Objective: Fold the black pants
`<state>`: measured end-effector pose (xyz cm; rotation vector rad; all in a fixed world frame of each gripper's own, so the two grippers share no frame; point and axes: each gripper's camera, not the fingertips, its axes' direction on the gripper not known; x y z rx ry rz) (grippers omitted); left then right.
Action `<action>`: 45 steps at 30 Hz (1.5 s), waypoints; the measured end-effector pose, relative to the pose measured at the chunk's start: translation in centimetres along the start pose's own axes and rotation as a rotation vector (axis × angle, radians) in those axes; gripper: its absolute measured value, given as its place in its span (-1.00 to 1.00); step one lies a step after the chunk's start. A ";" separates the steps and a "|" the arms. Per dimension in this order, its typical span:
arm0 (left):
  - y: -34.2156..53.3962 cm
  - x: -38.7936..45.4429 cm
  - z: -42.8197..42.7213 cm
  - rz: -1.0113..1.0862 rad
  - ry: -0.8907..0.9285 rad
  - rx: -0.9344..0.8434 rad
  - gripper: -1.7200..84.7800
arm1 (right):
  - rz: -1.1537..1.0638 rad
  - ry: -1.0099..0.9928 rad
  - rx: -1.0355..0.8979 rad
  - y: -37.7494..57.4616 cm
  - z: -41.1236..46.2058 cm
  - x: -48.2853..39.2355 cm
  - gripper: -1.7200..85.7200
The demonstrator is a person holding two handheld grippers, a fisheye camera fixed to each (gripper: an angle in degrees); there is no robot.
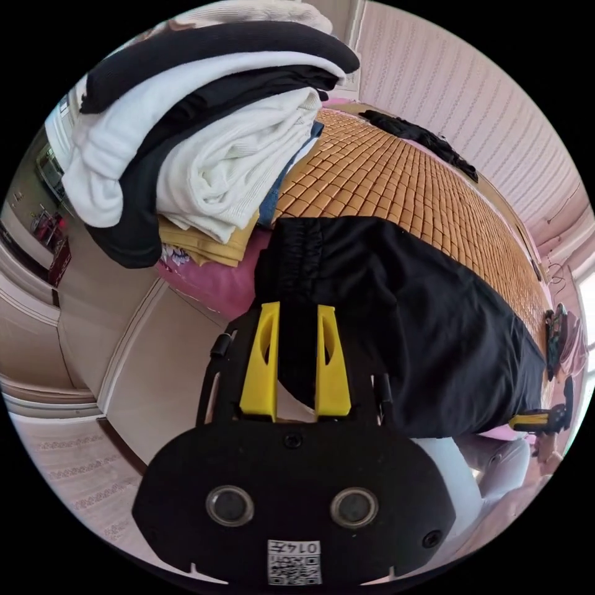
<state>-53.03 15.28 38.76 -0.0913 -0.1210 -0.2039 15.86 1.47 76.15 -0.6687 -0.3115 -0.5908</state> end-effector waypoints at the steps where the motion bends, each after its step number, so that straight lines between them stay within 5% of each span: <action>1: 0.1 0.0 -0.5 -0.001 0.000 0.010 -0.78 | -0.026 0.026 -0.020 -0.2 -0.1 -0.3 -0.97; 5: 2.8 4.6 -5.7 0.175 0.001 0.167 -0.93 | -0.083 0.054 0.055 -1.8 -2.6 -0.5 -0.97; 11: 8.7 23.4 -6.7 0.703 0.484 0.066 -0.98 | -0.127 0.122 0.179 -9.5 -6.8 -0.1 -0.97; 18: 13.1 36.9 1.5 0.875 0.312 -0.197 -0.98 | -0.059 0.208 0.041 -17.5 -4.4 2.0 -0.97; 24: 13.6 38.8 1.5 0.925 0.376 -0.196 -0.98 | -0.070 0.128 -0.072 -18.7 -3.8 4.6 -0.97; 32: 15.1 42.0 2.8 0.993 0.355 -0.207 -0.98 | 0.005 0.037 0.020 -16.8 -2.5 9.2 -0.98; 40: 15.5 44.0 0.3 1.014 0.480 -0.102 -0.98 | 0.197 -0.435 0.448 0.8 -0.7 16.3 -0.97; 45: 16.6 48.1 -2.0 1.092 0.580 -0.039 -0.88 | 0.557 -0.440 0.550 17.3 4.3 23.3 -0.91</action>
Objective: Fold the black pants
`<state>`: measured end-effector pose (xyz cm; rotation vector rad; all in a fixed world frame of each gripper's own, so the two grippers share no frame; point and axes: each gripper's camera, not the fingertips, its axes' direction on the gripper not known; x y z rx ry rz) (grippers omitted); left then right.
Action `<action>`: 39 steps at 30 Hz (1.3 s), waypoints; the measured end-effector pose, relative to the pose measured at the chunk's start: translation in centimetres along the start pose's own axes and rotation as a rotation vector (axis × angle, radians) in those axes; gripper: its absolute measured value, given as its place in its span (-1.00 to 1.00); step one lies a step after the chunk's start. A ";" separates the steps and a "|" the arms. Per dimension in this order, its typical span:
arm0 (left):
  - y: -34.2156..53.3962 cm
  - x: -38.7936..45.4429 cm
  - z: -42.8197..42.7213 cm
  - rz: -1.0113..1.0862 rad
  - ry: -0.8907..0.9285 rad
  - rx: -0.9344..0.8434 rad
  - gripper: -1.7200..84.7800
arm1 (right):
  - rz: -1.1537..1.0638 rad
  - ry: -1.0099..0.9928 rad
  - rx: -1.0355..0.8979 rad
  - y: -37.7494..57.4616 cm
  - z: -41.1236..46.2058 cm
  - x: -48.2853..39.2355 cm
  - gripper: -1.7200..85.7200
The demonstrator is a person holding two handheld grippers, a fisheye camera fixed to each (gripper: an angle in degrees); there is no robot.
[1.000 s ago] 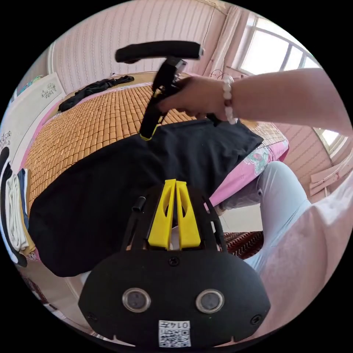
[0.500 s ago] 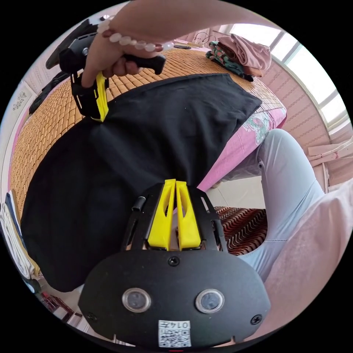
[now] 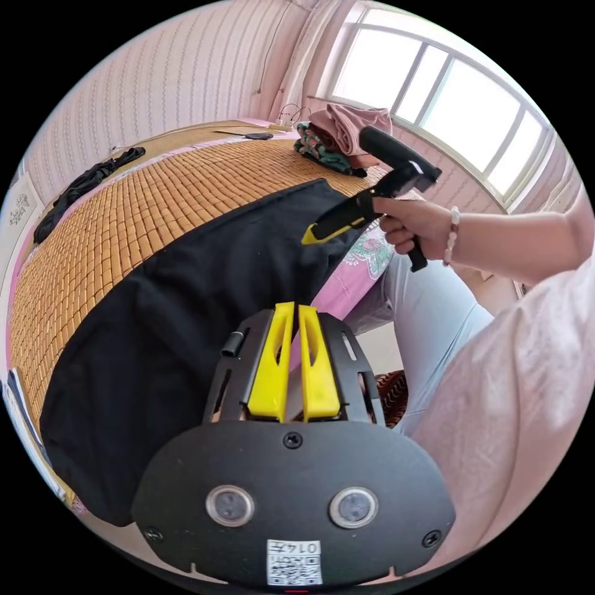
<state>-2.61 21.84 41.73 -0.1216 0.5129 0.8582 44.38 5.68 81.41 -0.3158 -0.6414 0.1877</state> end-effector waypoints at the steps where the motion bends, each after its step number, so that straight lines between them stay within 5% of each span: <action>1: -0.5 0.3 0.3 0.007 0.005 -0.006 -0.87 | 0.061 0.031 0.063 2.3 -1.9 3.1 -0.89; 4: -3.3 2.1 1.8 0.053 0.036 -0.047 -0.84 | 0.262 0.167 0.218 6.8 -6.1 9.8 -0.79; 9: -8.9 5.7 3.9 0.150 0.067 -0.053 -0.83 | 0.535 0.027 0.453 11.6 -8.9 18.5 -0.71; 16: -15.0 8.1 6.7 0.210 0.060 -0.082 -0.82 | 0.612 -0.051 0.618 15.6 -9.5 25.1 -0.73; 39: -39.3 7.1 27.5 0.310 -0.038 -0.317 -0.71 | 0.471 -0.224 0.525 23.8 -11.5 35.2 -0.94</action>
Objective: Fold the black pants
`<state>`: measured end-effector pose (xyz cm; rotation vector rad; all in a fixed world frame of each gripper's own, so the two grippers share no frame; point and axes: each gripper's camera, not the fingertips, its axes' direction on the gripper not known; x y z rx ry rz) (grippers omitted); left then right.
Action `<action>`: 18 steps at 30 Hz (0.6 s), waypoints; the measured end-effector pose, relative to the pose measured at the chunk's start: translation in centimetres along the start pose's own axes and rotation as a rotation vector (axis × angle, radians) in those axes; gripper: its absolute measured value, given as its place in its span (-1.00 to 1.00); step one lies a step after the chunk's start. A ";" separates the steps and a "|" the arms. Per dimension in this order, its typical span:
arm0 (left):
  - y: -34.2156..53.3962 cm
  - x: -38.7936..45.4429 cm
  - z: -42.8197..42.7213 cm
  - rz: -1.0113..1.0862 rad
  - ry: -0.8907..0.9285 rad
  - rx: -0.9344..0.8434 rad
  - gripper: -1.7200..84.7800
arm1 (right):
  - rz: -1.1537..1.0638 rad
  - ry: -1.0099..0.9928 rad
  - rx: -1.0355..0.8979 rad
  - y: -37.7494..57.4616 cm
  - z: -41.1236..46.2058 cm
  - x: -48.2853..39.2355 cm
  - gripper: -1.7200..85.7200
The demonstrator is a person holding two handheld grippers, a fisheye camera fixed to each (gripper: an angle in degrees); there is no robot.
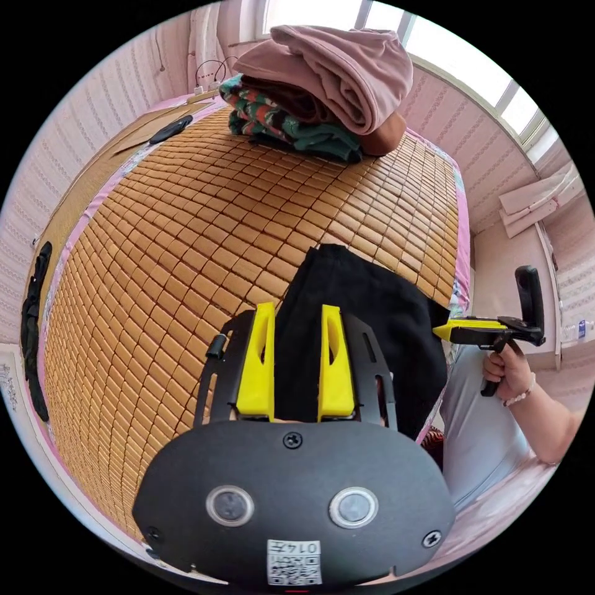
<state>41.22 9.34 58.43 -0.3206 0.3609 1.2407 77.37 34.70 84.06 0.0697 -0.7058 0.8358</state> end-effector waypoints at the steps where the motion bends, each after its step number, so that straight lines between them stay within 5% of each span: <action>1: -0.3 0.2 0.6 0.014 -0.008 -0.026 -0.70 | -0.007 0.003 0.000 0.1 -0.3 0.3 -0.94; 4: -0.5 0.9 1.4 0.091 -0.055 -0.024 -0.75 | 0.003 -0.016 0.002 0.4 -1.1 1.3 -0.94; 6: -0.6 0.3 1.2 0.077 0.000 -0.046 -0.95 | 0.012 -0.023 0.003 0.6 -1.6 1.8 -0.95; 13: -1.2 0.9 -2.2 0.082 -0.038 -0.048 -0.98 | 0.007 -0.205 0.139 2.4 -6.3 3.2 -0.95; 18: -4.7 3.1 -9.4 0.147 0.038 0.155 -0.98 | -0.121 -0.213 0.300 2.1 -13.7 1.4 -0.95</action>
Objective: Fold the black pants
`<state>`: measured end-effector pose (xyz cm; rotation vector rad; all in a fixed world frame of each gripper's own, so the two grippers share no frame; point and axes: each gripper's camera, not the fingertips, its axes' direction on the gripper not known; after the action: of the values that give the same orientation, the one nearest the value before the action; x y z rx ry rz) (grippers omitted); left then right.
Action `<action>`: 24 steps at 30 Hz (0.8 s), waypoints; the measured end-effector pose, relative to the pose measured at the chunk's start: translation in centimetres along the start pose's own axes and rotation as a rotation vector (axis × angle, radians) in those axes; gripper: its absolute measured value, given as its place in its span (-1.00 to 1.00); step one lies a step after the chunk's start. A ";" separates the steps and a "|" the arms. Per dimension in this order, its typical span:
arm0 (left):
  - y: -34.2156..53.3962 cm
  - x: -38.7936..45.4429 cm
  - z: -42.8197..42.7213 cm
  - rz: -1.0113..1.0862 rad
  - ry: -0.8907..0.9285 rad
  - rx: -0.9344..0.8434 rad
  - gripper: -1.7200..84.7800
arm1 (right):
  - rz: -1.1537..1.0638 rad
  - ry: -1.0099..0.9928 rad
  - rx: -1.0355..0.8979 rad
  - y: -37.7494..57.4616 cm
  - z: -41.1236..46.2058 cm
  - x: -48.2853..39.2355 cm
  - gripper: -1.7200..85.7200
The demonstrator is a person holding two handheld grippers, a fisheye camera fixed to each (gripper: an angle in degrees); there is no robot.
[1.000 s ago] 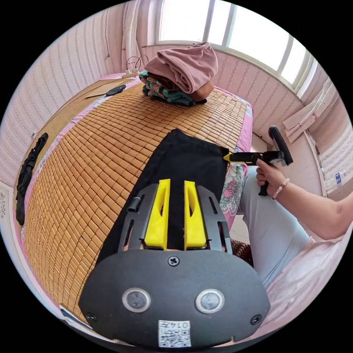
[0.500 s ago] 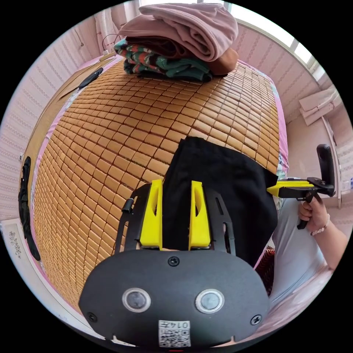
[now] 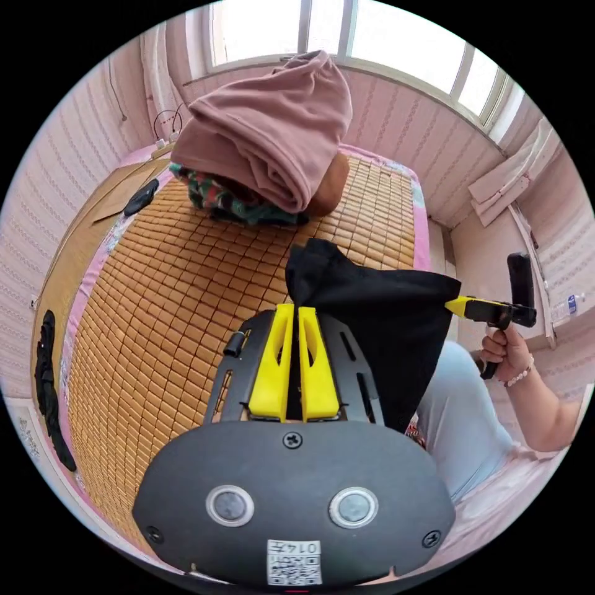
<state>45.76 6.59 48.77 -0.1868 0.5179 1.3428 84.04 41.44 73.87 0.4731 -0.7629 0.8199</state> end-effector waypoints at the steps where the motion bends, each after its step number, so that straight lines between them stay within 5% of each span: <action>1: -0.7 0.4 -0.8 0.007 0.019 0.031 -0.98 | -0.062 0.001 0.058 -0.8 -2.2 -1.5 -0.95; 8: -3.9 6.0 -12.0 0.149 0.266 0.343 -0.98 | -0.430 0.010 0.247 -1.5 -13.2 -12.6 -0.95; 12: 1.9 5.1 -18.1 0.201 0.200 0.379 -0.98 | -0.589 -0.023 0.191 0.7 -12.7 -18.9 -0.94; 17: 15.2 -1.1 -24.1 0.044 0.092 0.402 -0.98 | -0.748 -0.265 -0.079 3.3 -3.4 -26.0 -0.94; 22: 32.0 -7.1 -28.7 -0.282 0.004 0.402 -0.89 | -0.830 -0.600 -0.623 11.6 15.1 -33.8 -0.90; 24: 41.8 -8.3 -29.1 -0.485 -0.150 0.361 -0.82 | -0.786 -0.589 -0.769 16.7 21.7 -34.5 -0.85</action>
<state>-2.73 -3.23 34.01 0.0839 0.5375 0.7689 46.38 21.29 63.19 0.2648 -1.2371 -0.3871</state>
